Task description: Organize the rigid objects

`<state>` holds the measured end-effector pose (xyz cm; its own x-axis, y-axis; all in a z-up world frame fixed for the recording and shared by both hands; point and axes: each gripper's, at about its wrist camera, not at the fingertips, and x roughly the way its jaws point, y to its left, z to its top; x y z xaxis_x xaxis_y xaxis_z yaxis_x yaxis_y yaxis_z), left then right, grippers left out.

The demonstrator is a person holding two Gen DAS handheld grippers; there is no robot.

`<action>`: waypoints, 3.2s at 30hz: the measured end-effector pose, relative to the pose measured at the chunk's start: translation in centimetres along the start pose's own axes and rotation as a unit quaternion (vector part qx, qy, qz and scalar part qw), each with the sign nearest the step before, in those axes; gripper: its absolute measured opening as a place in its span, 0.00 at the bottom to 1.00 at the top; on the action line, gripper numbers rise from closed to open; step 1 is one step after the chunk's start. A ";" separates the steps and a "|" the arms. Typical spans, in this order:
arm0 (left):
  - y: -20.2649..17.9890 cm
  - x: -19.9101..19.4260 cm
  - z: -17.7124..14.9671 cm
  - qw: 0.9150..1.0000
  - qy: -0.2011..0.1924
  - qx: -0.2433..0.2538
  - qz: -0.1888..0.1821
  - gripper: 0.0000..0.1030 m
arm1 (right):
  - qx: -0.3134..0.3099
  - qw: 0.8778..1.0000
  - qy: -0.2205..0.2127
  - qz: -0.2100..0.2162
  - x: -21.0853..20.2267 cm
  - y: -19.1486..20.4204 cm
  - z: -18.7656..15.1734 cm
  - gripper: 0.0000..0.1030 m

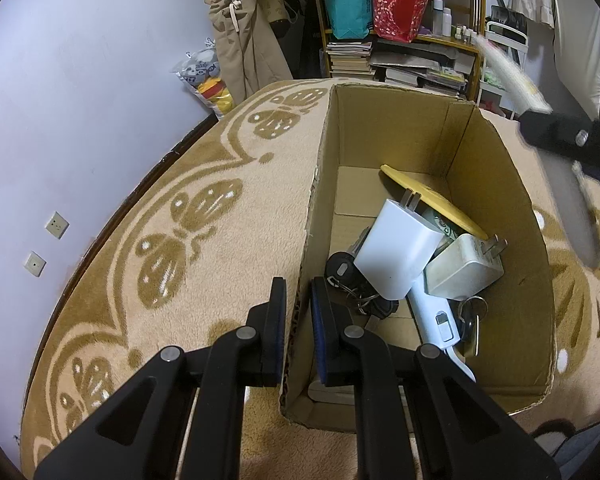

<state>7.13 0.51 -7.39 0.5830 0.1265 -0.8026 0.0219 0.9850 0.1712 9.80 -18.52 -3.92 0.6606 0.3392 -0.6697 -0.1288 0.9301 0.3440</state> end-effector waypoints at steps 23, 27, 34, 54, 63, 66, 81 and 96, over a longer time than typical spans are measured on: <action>-0.1 -0.1 0.2 1.000 0.003 0.000 -0.003 0.12 | -0.034 0.997 0.061 0.014 2.4 1.5 -2.3 0.43; -0.1 -0.1 0.3 1.000 0.004 0.000 -0.002 0.13 | -0.025 0.998 0.061 0.009 2.1 0.9 -2.2 0.44; -0.1 0.2 0.5 1.000 0.014 0.006 -0.004 0.13 | -0.016 0.998 0.065 0.008 1.2 0.4 -2.3 0.45; -0.6 -4.3 0.5 0.998 -0.032 0.040 -0.026 0.21 | -0.011 0.997 0.057 -0.042 -4.7 -0.3 -2.9 0.83; 0.0 -8.1 0.7 0.996 -0.079 0.025 -0.044 0.55 | -0.015 0.997 0.007 -0.079 -9.4 -0.8 -3.7 0.96; 0.1 -9.7 0.6 0.993 -0.097 0.036 -0.047 0.61 | -0.019 0.996 0.003 -0.090 -10.2 -0.8 -4.0 0.98; 0.4 -16.1 -1.5 0.982 -0.177 0.043 -0.042 0.98 | -0.023 0.992 -0.060 -0.108 -14.5 -0.9 -6.1 1.00; 1.1 -18.7 -3.7 0.972 -0.233 0.019 -0.035 0.98 | -0.024 0.984 -0.139 -0.107 -18.0 -0.7 -7.8 1.00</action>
<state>-6.79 -0.30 5.66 0.8834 -0.0171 -0.4683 0.0998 0.9833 0.1525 -7.77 -24.14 2.70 0.8526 0.0895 -0.5149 0.0050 0.9838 0.1793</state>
